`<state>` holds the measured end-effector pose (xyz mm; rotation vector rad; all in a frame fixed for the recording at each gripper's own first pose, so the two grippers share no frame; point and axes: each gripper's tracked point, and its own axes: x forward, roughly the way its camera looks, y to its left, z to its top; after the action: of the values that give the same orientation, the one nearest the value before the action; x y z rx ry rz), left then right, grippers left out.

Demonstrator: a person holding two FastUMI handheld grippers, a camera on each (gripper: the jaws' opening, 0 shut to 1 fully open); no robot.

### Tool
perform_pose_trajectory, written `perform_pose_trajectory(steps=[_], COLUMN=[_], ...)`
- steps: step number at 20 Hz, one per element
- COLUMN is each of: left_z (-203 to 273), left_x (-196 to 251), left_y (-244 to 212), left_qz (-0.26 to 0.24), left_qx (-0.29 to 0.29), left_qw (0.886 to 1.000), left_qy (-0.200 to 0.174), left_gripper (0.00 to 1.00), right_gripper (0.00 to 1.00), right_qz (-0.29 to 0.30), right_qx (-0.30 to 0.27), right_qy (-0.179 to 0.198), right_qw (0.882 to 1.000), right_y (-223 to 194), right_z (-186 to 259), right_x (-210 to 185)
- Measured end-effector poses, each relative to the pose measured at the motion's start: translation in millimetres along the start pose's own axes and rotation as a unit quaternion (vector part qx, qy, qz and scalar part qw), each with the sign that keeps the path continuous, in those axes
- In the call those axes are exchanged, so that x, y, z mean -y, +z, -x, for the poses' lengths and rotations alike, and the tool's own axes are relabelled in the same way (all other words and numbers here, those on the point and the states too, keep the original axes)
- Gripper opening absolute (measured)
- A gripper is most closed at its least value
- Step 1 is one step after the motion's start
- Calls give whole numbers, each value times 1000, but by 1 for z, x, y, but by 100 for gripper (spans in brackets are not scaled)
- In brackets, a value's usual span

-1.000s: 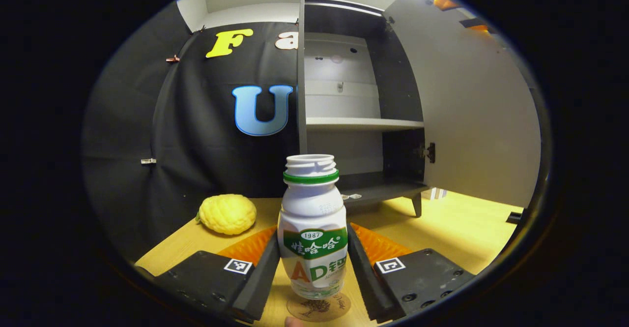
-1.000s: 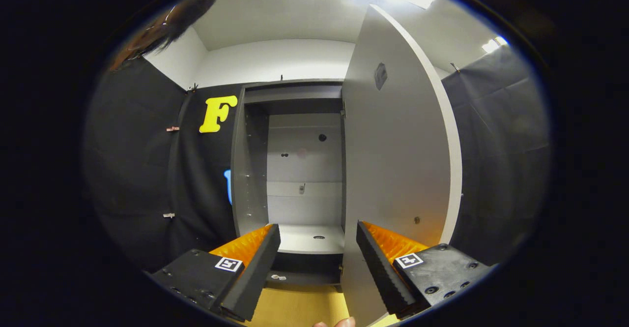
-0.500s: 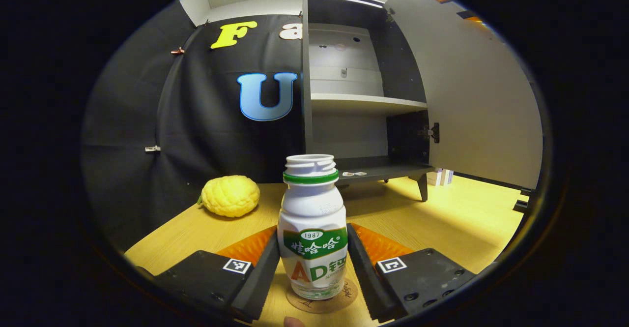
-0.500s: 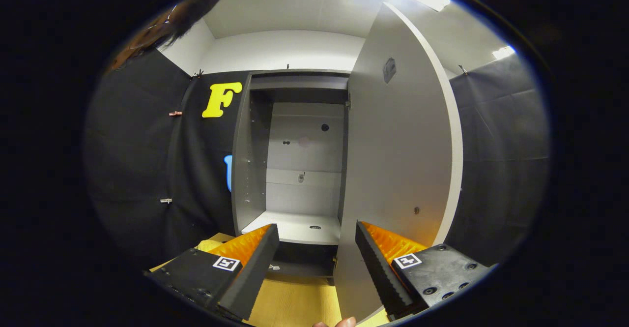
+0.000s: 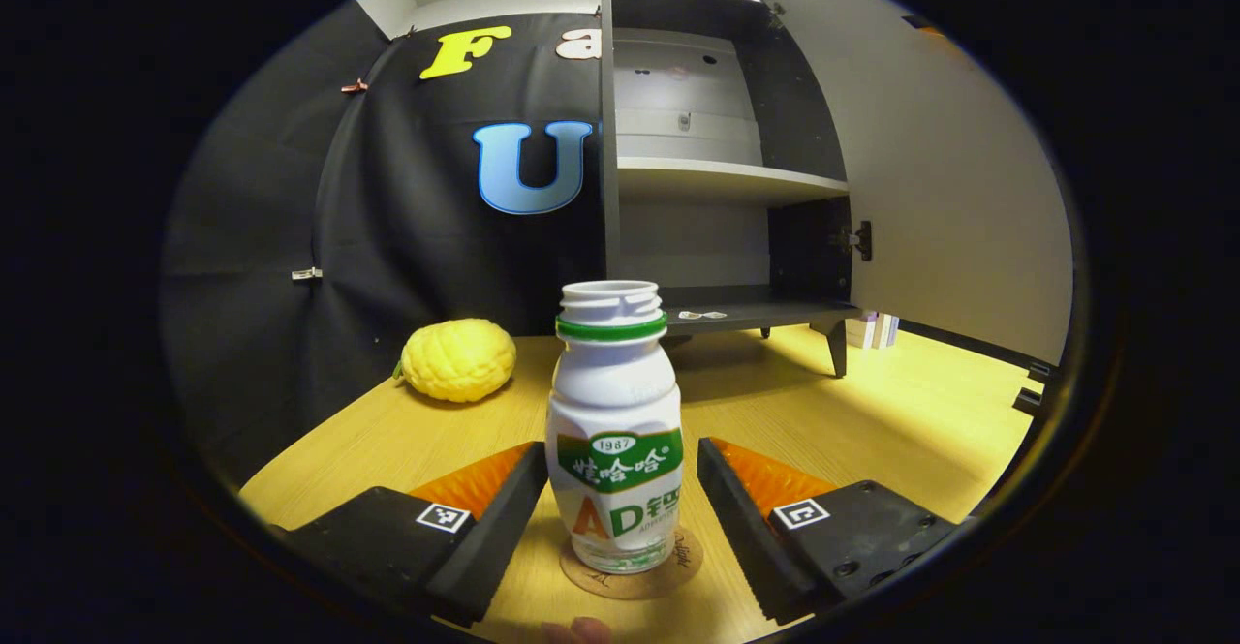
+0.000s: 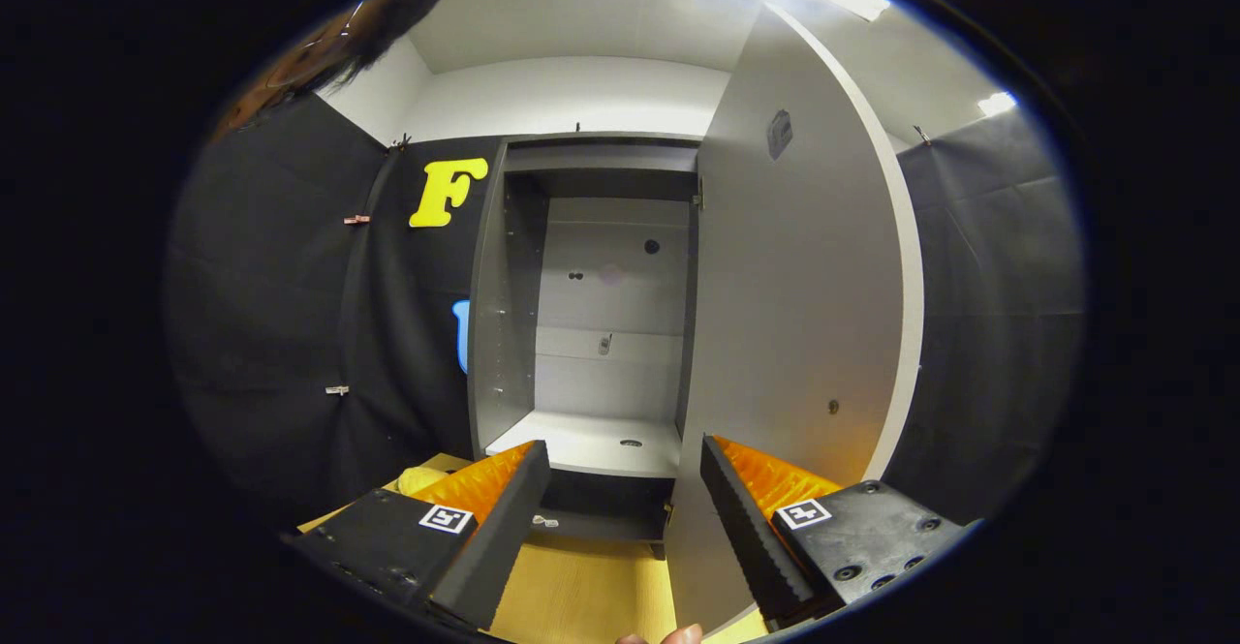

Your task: Open the cabinet door with the right hand, grasp the bottle in the cabinet with the left hand and place it on the coaster, then close the cabinet door with the right hand.

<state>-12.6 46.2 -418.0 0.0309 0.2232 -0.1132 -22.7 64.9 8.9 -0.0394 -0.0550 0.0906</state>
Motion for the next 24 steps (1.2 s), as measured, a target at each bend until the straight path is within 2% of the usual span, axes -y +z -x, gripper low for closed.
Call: perform_pose_trajectory(steps=[5,6,7,8,11,16,19,21,24], left_z=[41,50,60,70,92,114,120,122,124], left_x=[0,0,2,3,4,3,13,14,10], left_y=[9,17,28,42,94,186,227,251,275], left_qz=[0,2,6,9,15,21,47,55,37], left_qx=[-11,-10,-8,-3,14,42,48,51,54], left_qw=[1000,1000,1000,999,999,997,997,996,997], left_qy=[22,25,28,30,45,63,47,43,50], left_gripper=[98,98,98,98,98,96,98,99,98], right_gripper=[100,94,94,98,98,98,97,96,97], right_qz=[-11,-14,-19,-24,-40,-56,-61,-60,-71], right_qx=[-6,-9,-14,-20,-32,-45,-47,-51,-52], right_qy=[8,10,15,19,29,24,25,4,-38], right_qw=[1000,1000,1000,999,998,997,997,997,995], right_y=[-1,-1,-2,-2,-3,-1,2,3,4], right_z=[7,9,12,16,29,48,64,72,83], right_x=[3,4,4,4,8,36,55,81,125])
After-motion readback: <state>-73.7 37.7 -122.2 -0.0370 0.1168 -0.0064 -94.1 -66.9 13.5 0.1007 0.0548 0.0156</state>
